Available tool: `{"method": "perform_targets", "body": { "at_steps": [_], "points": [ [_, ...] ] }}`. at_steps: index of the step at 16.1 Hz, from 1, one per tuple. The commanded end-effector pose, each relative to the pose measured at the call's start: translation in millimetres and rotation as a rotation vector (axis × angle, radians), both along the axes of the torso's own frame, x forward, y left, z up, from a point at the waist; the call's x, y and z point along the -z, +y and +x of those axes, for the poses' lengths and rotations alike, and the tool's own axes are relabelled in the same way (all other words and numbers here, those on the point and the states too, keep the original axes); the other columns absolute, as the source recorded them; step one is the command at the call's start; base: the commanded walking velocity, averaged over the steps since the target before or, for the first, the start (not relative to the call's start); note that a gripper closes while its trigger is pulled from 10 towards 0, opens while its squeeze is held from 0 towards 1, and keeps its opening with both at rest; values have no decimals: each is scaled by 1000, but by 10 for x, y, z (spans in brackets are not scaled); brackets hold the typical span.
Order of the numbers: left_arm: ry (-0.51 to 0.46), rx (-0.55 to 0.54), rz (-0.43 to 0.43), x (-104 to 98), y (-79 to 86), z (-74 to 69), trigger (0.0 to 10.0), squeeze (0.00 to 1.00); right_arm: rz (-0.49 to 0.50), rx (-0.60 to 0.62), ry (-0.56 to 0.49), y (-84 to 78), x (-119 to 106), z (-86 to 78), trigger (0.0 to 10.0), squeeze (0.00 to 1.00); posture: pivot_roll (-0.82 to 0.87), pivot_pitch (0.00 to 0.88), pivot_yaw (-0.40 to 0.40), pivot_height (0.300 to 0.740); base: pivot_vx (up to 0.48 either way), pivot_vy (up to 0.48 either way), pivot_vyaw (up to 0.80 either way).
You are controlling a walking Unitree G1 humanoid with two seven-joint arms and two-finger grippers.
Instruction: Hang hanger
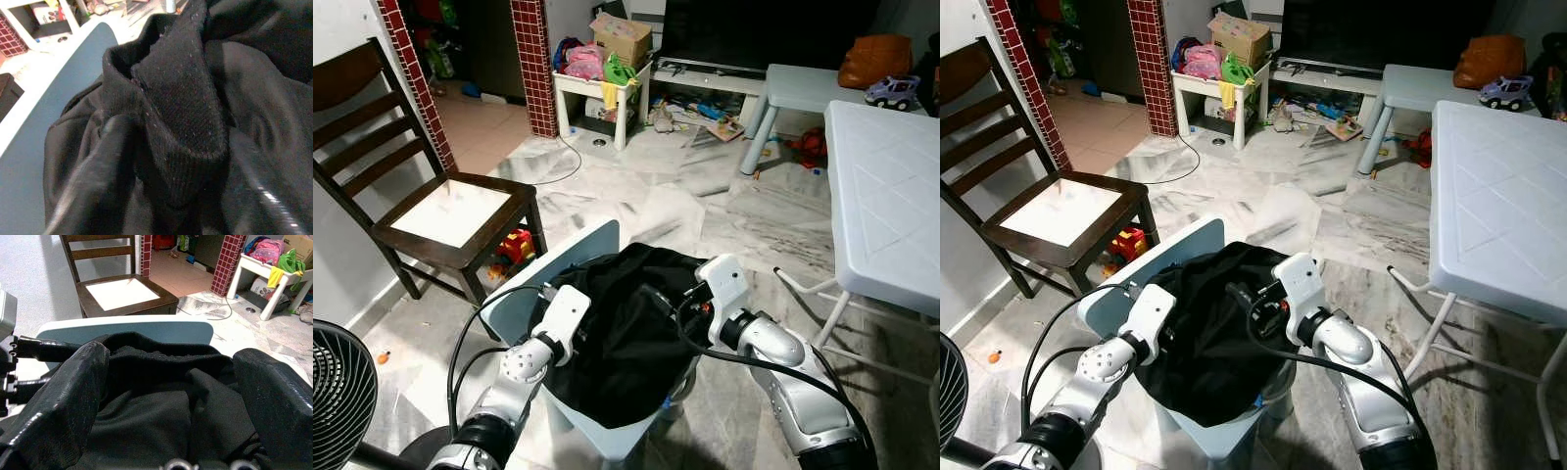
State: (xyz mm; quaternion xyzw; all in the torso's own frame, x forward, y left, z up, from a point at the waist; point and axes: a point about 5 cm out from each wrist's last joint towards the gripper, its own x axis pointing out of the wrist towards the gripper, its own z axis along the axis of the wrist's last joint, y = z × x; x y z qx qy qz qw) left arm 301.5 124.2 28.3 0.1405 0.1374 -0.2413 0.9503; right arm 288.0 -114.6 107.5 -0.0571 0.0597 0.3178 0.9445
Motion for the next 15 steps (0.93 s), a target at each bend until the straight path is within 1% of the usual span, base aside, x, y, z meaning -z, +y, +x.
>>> {"method": "perform_targets", "body": {
  "at_steps": [1,4,6,7,8,10,15],
  "points": [
    [-19,-11,-3,-40,8,42,0,0,-6,-10,-9,18,-28,-3,10000,0,-69,15,-17,740,0,0,0],
    [-23,-14,-3,-44,19,52,0,0,-24,-65,33,41,34,-59,10000,0,-72,9,-18,740,0,0,0],
    [-26,-14,-4,-47,17,60,0,0,-33,-75,48,37,57,-75,10000,0,-74,9,-19,740,0,0,0],
    [-28,-12,-4,-50,16,66,0,0,-52,-82,61,35,87,-84,10000,0,-75,7,-18,740,0,0,0],
    [-33,-11,-6,-58,11,73,0,0,-98,-85,87,19,154,-96,10000,0,-74,4,-19,740,0,0,0],
    [-45,-10,0,-70,11,84,0,0,-112,-102,108,24,189,-111,10000,0,-71,0,-20,740,0,0,0],
    [-52,-8,-7,-82,25,92,0,0,-123,-108,108,48,194,-95,10000,0,-65,0,-24,740,0,0,0]
  ]
}}
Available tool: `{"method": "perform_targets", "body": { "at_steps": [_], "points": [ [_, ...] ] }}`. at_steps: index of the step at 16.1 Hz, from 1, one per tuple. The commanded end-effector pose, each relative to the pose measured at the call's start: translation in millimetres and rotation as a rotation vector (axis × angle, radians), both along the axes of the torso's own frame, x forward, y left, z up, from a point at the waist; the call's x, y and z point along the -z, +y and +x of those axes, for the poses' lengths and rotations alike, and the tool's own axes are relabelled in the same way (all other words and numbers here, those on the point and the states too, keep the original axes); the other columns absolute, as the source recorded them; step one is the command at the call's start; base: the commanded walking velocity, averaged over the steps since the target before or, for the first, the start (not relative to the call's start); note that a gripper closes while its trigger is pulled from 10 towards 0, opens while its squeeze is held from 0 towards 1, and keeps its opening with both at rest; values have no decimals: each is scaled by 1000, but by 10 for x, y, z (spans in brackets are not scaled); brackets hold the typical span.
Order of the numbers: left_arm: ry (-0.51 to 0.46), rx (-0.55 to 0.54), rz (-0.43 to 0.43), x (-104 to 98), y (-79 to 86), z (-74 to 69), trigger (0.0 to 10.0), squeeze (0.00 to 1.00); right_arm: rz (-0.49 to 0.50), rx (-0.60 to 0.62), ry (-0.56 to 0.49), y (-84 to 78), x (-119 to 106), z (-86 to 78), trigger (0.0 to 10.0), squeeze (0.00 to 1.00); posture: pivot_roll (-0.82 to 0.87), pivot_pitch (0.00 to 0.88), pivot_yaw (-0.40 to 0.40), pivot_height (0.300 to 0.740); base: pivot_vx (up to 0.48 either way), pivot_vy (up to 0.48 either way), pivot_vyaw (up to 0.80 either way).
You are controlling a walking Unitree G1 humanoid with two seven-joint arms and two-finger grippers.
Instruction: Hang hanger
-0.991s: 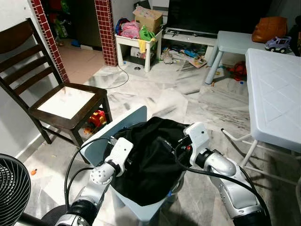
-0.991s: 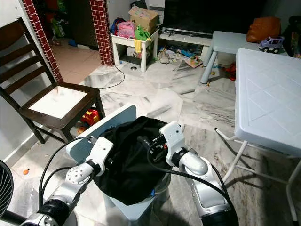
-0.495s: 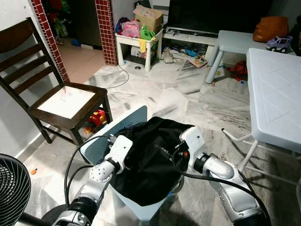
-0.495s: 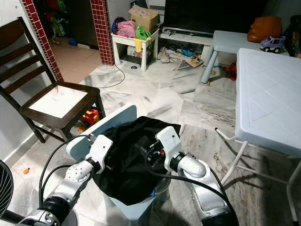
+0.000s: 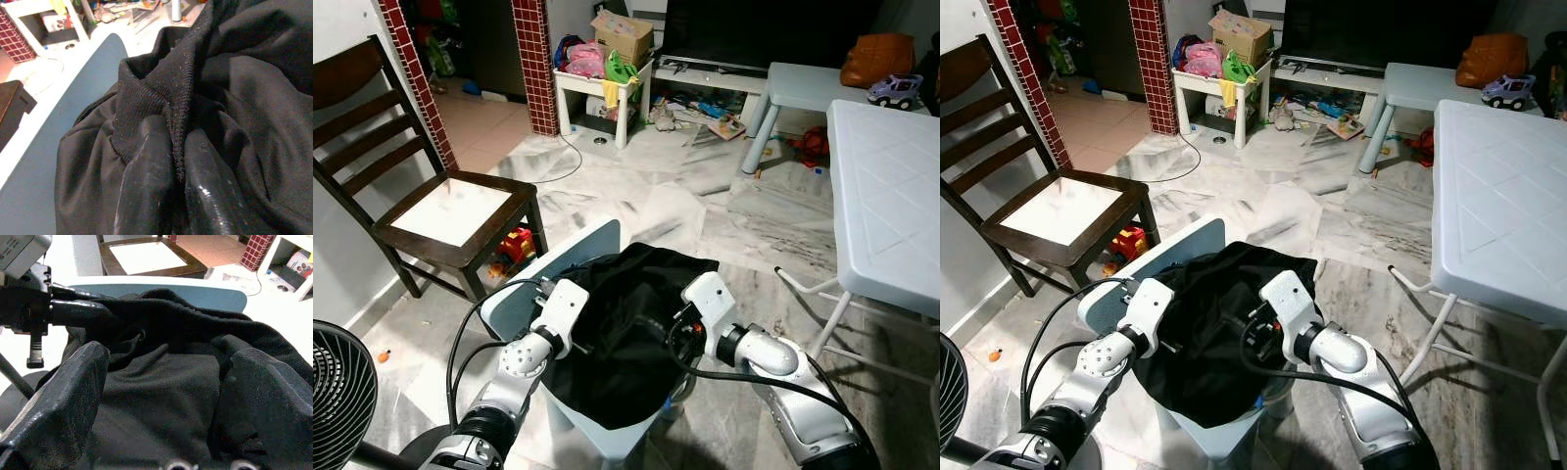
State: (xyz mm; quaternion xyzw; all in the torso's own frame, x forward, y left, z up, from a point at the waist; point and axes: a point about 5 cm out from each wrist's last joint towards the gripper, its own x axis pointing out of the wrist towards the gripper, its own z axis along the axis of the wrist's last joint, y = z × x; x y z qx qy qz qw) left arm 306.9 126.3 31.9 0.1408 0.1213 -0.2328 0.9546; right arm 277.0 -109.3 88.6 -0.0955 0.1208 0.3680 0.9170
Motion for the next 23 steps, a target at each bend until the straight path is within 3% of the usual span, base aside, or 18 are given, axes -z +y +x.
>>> {"method": "perform_targets", "body": {
  "at_steps": [1,4,8,9,11,13,17,18,19,21,23],
  "points": [
    [-28,9,0,-61,4,40,0,0,-16,2,7,-4,7,15,10000,0,-64,0,-25,740,0,0,0],
    [-166,36,-72,-359,-22,99,0,0,-32,1,2,-10,23,18,10000,0,-52,0,-30,740,0,0,0],
    [-461,-35,-169,-967,2,138,0,0,-34,20,-2,16,48,42,10000,0,-26,0,-36,740,0,0,0],
    [-532,-50,-164,-1078,6,110,0,0,-34,29,-7,20,50,54,10000,0,-26,0,-36,740,0,0,0],
    [-654,-38,-72,-1157,-12,-20,0,0,-34,42,-16,25,48,72,10000,0,-3,0,-42,740,0,0,0],
    [-583,-102,-99,-920,-4,-194,0,0,-31,49,-27,39,41,92,10000,0,3,0,-46,740,0,0,0],
    [-583,-102,-99,-920,-4,-194,0,0,-31,49,-27,39,41,92,10000,0,3,0,-46,740,0,0,0],
    [-522,-142,-100,-752,3,-235,0,0,-28,53,-26,29,44,99,10000,0,3,0,-58,740,0,0,0],
    [-414,-232,-159,-546,5,-246,0,0,-20,28,-4,25,61,86,10000,0,0,0,-62,740,0,0,0],
    [-418,-224,-170,-576,-25,-221,0,0,-13,15,6,37,59,81,10000,0,-2,0,-64,740,0,0,0],
    [-404,-229,-234,-623,-93,-209,0,0,6,33,-14,47,35,114,10000,0,2,0,-69,740,0,0,0]
  ]
}}
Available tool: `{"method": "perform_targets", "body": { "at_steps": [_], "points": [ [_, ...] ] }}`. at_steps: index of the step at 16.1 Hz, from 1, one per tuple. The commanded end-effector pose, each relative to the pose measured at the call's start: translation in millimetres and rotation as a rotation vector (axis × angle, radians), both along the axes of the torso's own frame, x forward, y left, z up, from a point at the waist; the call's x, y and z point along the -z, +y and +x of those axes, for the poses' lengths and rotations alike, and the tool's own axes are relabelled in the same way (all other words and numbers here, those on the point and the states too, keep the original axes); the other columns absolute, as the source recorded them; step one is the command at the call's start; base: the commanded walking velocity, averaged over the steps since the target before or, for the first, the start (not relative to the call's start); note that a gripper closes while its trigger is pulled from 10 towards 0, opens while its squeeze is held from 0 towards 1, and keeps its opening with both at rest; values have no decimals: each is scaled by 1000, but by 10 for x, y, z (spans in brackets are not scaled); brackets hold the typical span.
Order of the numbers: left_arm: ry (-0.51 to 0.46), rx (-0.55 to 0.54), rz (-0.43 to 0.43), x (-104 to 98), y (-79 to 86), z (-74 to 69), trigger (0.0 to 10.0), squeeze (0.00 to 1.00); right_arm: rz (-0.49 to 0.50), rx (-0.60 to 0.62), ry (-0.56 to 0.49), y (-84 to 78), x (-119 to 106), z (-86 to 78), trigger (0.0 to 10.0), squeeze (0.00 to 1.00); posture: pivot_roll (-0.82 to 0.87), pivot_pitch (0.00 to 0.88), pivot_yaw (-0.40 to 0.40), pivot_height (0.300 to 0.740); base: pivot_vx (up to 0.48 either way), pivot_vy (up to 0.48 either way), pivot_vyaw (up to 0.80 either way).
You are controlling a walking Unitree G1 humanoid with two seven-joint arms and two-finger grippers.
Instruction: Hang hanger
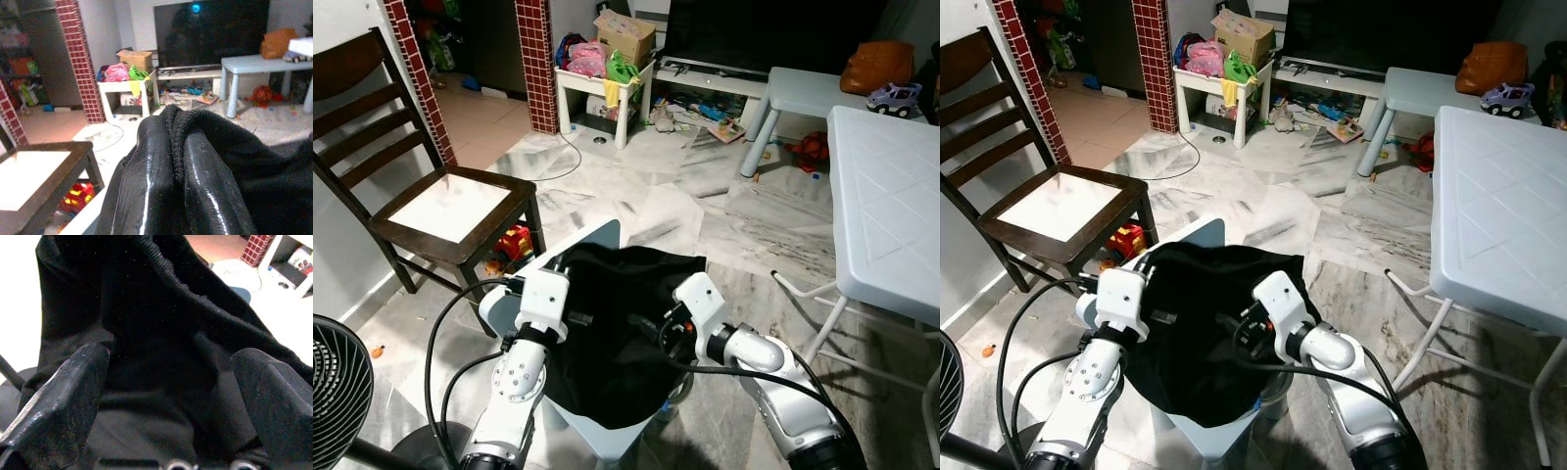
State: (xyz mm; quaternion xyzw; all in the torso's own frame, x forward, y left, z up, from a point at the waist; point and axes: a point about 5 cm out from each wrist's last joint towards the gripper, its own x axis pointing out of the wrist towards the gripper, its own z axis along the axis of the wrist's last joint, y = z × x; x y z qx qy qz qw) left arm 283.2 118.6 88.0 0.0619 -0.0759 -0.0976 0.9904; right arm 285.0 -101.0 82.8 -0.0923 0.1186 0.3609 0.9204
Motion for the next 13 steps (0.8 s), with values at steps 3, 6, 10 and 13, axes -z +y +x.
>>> {"method": "perform_targets", "body": {
  "at_steps": [3,6,10,13],
  "points": [
    [-50,-8,-21,-146,-62,90,667,0,1,38,-34,-45,-42,75,10000,0,5,0,-78,740,0,0,0],
    [-59,-163,122,-141,-2,190,6902,0,37,107,-90,-77,-155,193,10000,0,2,0,-78,740,0,0,0],
    [-35,-270,357,-47,80,251,10000,0,43,114,-102,-64,-162,218,10000,0,3,0,-75,740,0,0,0],
    [-56,-279,399,-45,64,272,10000,0,49,115,-105,-31,-150,221,10000,0,7,0,-68,740,0,0,0]
  ]
}}
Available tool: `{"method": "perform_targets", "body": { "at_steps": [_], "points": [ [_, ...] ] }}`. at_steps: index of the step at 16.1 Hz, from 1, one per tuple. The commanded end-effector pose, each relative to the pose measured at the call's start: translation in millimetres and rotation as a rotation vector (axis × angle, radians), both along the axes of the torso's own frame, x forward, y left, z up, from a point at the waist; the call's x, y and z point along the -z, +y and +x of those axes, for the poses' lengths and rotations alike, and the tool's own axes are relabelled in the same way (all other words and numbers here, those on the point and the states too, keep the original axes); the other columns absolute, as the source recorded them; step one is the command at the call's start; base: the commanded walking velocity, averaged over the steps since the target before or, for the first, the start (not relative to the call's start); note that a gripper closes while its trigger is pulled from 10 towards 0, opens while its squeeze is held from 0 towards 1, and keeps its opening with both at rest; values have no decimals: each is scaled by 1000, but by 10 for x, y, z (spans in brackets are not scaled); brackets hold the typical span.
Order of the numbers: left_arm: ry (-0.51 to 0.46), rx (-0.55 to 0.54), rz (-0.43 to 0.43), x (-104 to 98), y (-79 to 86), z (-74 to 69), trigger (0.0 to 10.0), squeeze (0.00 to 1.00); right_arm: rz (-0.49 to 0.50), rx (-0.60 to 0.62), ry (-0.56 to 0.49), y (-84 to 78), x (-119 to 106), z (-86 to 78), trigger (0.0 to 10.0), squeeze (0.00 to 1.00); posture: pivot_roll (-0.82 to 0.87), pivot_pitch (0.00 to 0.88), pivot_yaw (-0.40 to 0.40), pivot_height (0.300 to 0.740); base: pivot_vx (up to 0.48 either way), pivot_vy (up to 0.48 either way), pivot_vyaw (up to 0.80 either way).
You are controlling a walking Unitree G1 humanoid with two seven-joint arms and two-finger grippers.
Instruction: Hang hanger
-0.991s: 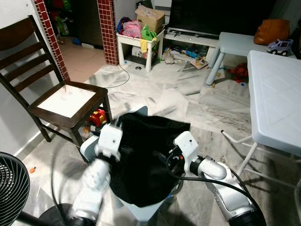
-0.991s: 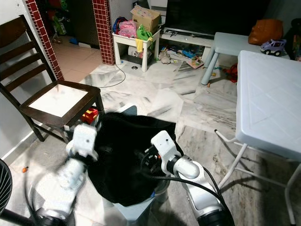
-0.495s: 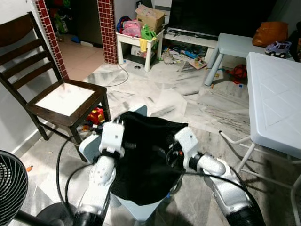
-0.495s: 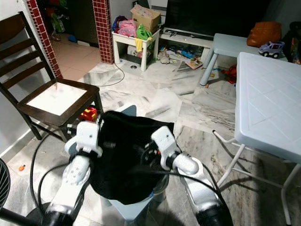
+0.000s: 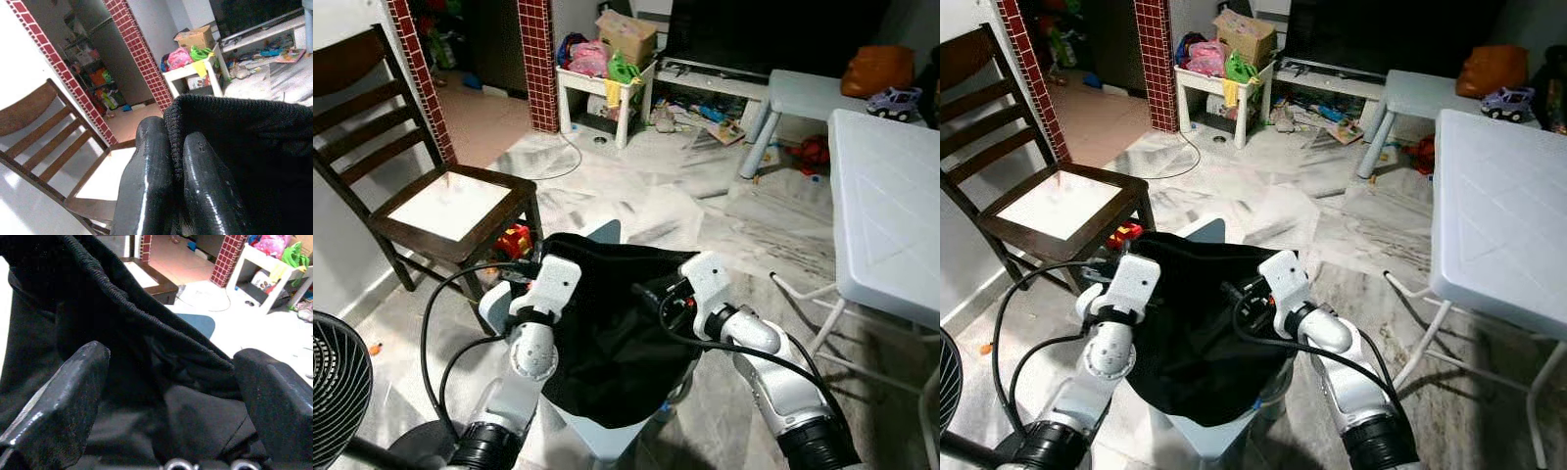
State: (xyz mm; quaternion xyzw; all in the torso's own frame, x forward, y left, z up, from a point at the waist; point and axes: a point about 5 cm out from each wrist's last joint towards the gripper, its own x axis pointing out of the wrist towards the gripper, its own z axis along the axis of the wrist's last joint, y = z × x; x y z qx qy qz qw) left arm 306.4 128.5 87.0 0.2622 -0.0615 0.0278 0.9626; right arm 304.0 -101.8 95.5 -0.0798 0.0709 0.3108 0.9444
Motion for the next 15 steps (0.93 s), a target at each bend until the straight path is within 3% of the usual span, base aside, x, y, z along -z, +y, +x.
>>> {"method": "perform_targets", "body": {
  "at_steps": [1,6,8,9,11,15],
  "points": [
    [-27,3,21,-59,-43,44,10000,0,1,12,-12,-19,-24,35,10000,0,7,0,-66,740,0,0,0],
    [-13,22,7,-44,-64,62,10000,0,4,17,-16,-11,-20,46,10000,0,10,0,-61,740,0,0,0],
    [12,45,-62,-47,-83,70,10000,0,5,16,-18,-4,-18,51,10000,0,12,0,-60,740,0,0,0],
    [44,128,-103,-39,-163,74,10000,0,6,15,-19,0,-17,57,10000,0,15,0,-61,740,0,0,0],
    [101,167,-148,26,-186,88,10000,0,4,11,-21,11,-18,66,10000,0,12,0,-60,740,0,0,0],
    [103,198,-149,-8,-256,131,10000,0,3,21,-26,-9,-25,71,10000,0,3,0,-54,740,0,0,0]
  ]
}}
